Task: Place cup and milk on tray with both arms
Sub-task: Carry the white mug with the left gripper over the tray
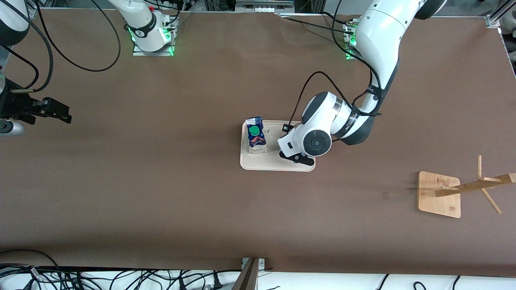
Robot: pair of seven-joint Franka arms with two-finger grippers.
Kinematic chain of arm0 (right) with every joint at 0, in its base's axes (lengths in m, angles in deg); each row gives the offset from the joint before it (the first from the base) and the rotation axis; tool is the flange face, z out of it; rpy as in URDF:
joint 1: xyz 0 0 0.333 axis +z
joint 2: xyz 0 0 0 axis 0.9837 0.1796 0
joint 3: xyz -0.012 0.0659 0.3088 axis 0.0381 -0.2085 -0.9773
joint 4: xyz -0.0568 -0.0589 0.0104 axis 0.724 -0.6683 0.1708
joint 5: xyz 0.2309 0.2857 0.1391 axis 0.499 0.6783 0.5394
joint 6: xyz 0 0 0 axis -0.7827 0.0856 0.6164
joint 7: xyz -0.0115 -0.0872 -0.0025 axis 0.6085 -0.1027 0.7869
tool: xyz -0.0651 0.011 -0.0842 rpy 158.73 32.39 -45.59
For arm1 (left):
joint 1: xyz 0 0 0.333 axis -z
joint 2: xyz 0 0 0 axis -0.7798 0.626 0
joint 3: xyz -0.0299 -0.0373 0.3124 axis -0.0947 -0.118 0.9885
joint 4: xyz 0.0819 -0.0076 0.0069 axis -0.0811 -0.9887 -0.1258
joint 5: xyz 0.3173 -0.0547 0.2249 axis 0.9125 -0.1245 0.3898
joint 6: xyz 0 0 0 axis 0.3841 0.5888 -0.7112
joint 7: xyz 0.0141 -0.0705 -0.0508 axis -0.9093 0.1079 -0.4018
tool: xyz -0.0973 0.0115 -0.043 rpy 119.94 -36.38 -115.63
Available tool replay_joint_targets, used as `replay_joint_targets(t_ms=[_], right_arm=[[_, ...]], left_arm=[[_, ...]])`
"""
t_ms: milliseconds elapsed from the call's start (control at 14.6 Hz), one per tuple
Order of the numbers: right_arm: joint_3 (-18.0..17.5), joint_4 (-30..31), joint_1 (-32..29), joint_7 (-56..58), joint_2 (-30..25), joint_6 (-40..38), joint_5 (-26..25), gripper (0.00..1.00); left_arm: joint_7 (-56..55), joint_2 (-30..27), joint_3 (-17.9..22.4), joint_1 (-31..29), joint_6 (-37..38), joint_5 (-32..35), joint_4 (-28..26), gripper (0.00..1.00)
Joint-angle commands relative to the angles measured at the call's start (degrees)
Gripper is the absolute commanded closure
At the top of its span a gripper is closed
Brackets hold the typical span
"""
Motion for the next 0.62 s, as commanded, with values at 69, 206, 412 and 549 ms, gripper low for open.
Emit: replay_joint_targets(t_ms=[69, 206, 412, 549], right_arm=[[-1.1, 1.4, -1.1, -1.6, -1.1, -0.3, -1.2, 0.00], [-1.1, 1.4, -1.1, -1.6, -1.1, -0.3, -1.2, 0.00], [-1.1, 1.4, -1.1, -1.9, -1.0, -0.3, -1.1, 0.00], [-1.1, 1.4, -1.1, -6.3, -0.9, -0.2, -1.0, 0.00]], left_arm=[[-1.3, 2.4, 1.5, 1.8, 2.9, -1.9, 4.4, 1.00], [-1.8, 2.9, 1.6, 1.9, 2.9, -1.9, 4.4, 1.00], [-2.4, 3.2, 2.9, 2.5, 2.9, -1.5, 4.4, 1.00], [-4.0, 3.4, 2.9, 2.6, 2.9, -1.3, 4.4, 1.00]])
